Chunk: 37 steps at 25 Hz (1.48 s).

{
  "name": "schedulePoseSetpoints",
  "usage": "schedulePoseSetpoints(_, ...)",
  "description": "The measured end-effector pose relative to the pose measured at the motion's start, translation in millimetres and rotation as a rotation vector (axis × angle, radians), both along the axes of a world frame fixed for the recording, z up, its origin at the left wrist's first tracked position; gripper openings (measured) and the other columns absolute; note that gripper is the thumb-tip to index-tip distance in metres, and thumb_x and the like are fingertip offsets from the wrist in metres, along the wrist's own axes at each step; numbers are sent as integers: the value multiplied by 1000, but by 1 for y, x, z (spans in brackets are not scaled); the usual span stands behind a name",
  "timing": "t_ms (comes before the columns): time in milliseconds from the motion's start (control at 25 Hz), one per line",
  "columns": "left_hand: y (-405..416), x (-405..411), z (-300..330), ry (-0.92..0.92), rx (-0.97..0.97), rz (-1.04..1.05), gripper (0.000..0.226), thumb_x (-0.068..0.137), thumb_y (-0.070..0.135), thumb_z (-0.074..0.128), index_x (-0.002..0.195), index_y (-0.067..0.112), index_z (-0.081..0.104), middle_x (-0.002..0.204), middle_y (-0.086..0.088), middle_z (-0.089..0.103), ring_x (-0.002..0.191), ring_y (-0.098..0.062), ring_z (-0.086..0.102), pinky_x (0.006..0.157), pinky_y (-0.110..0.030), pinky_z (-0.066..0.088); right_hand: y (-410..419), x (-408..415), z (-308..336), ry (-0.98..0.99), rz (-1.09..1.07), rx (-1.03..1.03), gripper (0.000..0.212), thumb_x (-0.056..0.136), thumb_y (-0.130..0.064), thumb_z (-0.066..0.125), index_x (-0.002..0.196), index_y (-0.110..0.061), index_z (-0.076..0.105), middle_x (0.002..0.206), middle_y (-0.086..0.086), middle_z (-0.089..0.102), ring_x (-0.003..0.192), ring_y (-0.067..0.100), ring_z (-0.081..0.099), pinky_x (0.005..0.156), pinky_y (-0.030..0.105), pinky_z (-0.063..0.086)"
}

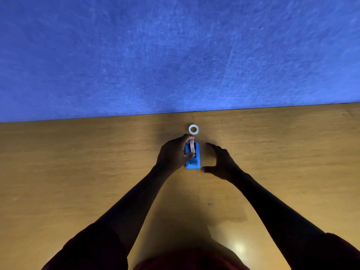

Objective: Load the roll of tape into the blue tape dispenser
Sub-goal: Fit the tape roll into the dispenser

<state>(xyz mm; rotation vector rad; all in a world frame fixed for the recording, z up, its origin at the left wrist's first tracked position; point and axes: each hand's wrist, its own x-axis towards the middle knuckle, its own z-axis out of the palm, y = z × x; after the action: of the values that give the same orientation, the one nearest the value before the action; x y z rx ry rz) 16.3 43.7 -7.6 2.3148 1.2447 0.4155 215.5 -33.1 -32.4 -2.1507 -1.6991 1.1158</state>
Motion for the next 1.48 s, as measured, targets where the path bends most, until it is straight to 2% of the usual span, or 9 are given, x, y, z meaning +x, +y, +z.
schedulePoseSetpoints(160, 4, 0, -5, 0, 36, -43, 55, 79, 35, 83, 125, 19, 59, 114, 4, 74, 98, -14, 71, 85, -30, 57, 7, -11, 1, -93, 66, 24, 113, 65, -46, 87, 154, -35, 18, 159, -4, 31, 141, 32, 28, 105, 53, 36)
schedulePoseSetpoints(360, 6, 3, -9, 25, 39, -70, 52, 82, 34, 81, 125, 16, 60, 114, 3, 74, 97, -16, 71, 97, -45, 52, 13, -15, -2, -117, 96, 57, 109, 67, -47, 85, 153, -41, 17, 158, -7, 32, 138, 32, 29, 98, 49, 37)
schedulePoseSetpoints(720, 9, 5, -11, 111, -18, -54, 51, 84, 36, 78, 128, 21, 56, 118, 6, 72, 109, -14, 67, 115, -48, 32, 17, -14, -7, -107, 69, 53, 99, 69, -52, 81, 148, -45, 23, 154, -4, 39, 134, 30, 31, 91, 46, 36)
schedulePoseSetpoints(1080, 12, 6, -14, 156, -27, -60, 49, 82, 39, 78, 124, 24, 57, 116, 9, 71, 108, -12, 67, 111, -49, 36, 17, -14, -7, -116, 68, 60, 99, 66, -54, 81, 147, -48, 23, 152, -6, 40, 135, 30, 32, 93, 49, 37)
schedulePoseSetpoints(1280, 14, 6, -15, 109, -102, -54, 52, 78, 36, 83, 122, 25, 57, 115, 9, 70, 102, -10, 67, 88, -37, 56, 17, -13, -6, -119, 75, 55, 100, 67, -53, 81, 148, -46, 22, 151, -5, 40, 135, 29, 30, 95, 49, 36)
schedulePoseSetpoints(1480, 14, 7, -16, 146, -127, -60, 58, 77, 37, 84, 126, 25, 55, 120, 7, 68, 106, -12, 65, 87, -38, 57, 15, -14, -4, -139, 81, 61, 101, 68, -52, 81, 149, -44, 22, 152, -4, 39, 135, 30, 31, 97, 50, 37)
